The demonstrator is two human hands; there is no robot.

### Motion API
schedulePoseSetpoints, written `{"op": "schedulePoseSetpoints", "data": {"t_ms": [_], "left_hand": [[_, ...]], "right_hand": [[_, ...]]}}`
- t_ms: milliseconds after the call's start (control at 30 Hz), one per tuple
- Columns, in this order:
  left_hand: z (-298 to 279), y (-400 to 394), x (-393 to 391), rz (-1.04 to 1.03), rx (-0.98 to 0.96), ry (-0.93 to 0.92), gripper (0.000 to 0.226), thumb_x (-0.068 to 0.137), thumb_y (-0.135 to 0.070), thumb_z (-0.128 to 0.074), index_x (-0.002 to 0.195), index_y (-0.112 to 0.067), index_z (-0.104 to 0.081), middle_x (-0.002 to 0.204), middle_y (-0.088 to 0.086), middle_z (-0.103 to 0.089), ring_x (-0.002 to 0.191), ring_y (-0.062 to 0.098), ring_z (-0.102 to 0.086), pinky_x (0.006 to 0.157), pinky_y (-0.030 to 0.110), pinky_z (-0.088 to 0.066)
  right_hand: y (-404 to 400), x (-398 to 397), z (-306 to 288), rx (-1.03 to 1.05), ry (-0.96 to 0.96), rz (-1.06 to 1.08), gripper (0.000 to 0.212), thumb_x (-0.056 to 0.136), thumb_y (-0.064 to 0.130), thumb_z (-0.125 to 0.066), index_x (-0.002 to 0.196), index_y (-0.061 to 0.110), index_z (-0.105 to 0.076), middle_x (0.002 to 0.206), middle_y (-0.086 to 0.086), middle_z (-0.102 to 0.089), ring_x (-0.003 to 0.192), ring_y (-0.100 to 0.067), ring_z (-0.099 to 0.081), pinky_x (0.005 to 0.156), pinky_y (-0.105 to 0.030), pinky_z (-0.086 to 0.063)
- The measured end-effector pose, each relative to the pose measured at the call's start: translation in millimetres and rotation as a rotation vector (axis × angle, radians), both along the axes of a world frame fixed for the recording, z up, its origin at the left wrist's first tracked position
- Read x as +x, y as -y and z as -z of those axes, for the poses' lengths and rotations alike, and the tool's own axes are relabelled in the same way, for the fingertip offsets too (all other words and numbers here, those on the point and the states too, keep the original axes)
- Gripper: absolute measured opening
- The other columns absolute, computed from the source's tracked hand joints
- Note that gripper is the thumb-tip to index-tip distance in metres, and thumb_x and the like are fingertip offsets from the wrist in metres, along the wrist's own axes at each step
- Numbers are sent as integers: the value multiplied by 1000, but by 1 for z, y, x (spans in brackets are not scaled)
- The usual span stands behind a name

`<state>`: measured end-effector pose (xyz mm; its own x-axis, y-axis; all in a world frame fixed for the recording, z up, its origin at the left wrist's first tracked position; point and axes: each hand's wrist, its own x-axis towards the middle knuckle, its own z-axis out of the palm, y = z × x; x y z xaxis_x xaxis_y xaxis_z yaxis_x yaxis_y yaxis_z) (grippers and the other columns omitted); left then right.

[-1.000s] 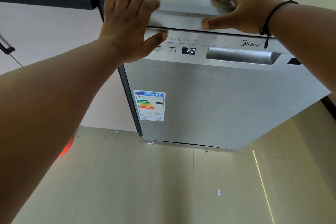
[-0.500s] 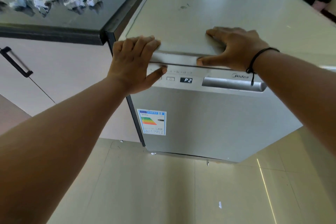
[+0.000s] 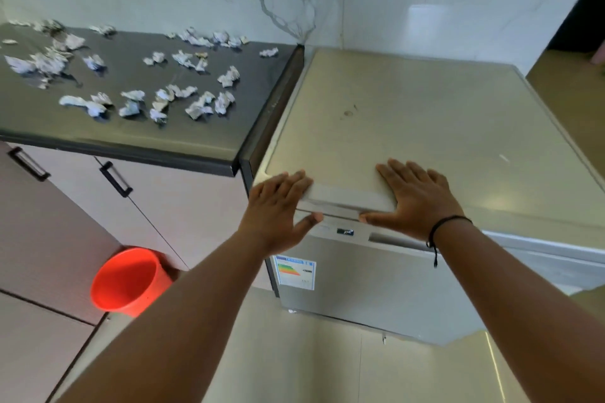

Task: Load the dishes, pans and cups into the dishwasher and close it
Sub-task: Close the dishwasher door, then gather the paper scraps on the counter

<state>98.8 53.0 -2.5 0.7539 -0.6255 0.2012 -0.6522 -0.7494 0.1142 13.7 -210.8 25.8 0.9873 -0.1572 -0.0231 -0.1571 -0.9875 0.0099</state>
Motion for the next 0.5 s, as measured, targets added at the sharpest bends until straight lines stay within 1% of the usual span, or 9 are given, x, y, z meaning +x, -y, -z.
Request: {"op": "schedulePoseSetpoints", "data": {"t_ms": [100,200,267,333,400,433,500], "left_hand": [[-4,-3,0,16,31,-83,84,78,-77,-11,150,-34,-16,159,-13,-10,145,16,-8,115,39,-13],[-6,-6,5,62,51,-122,81,81,-76,-13,151,-35,-9,160,-13,-1,146,14,0,116,37,-9],[-8,-8,8,96,62,-154,83,81,-78,-14,151,-35,-7,160,-14,3,145,13,2,115,35,-5],[-8,-11,10,137,73,-190,89,75,-82,-7,151,-35,-4,159,-15,6,145,13,4,114,35,-4],[-12,-17,17,193,119,-215,93,71,-82,-2,151,-35,-2,159,-14,9,146,15,4,113,36,-6],[-16,-18,24,239,140,-218,93,72,-82,-3,151,-34,0,159,-13,9,146,15,3,113,37,-7],[-27,-20,34,328,223,-235,85,82,-78,-17,152,-33,0,160,-11,7,146,16,0,113,40,-9]], "right_hand": [[-2,1,-3,-3,-33,12,108,62,96,-23,150,38,2,160,10,-1,147,-18,-3,117,-43,-10],[-2,1,-6,18,-88,37,111,59,97,-23,149,40,7,160,12,6,148,-17,3,119,-43,-5],[-5,2,-9,46,-137,71,115,54,99,-23,148,42,10,160,13,10,147,-17,7,119,-44,-2],[-9,2,-15,83,-218,135,119,50,99,-30,147,44,12,159,12,14,147,-18,10,118,-47,0],[-16,1,-17,94,-272,225,118,54,95,-39,146,46,15,159,10,18,147,-21,13,117,-49,1],[-20,-1,-19,111,-291,284,117,55,94,-40,146,46,16,158,8,20,147,-22,14,117,-50,2],[-29,-7,-21,145,-322,380,118,55,96,-36,146,44,18,158,6,22,146,-24,17,116,-52,4]]}}
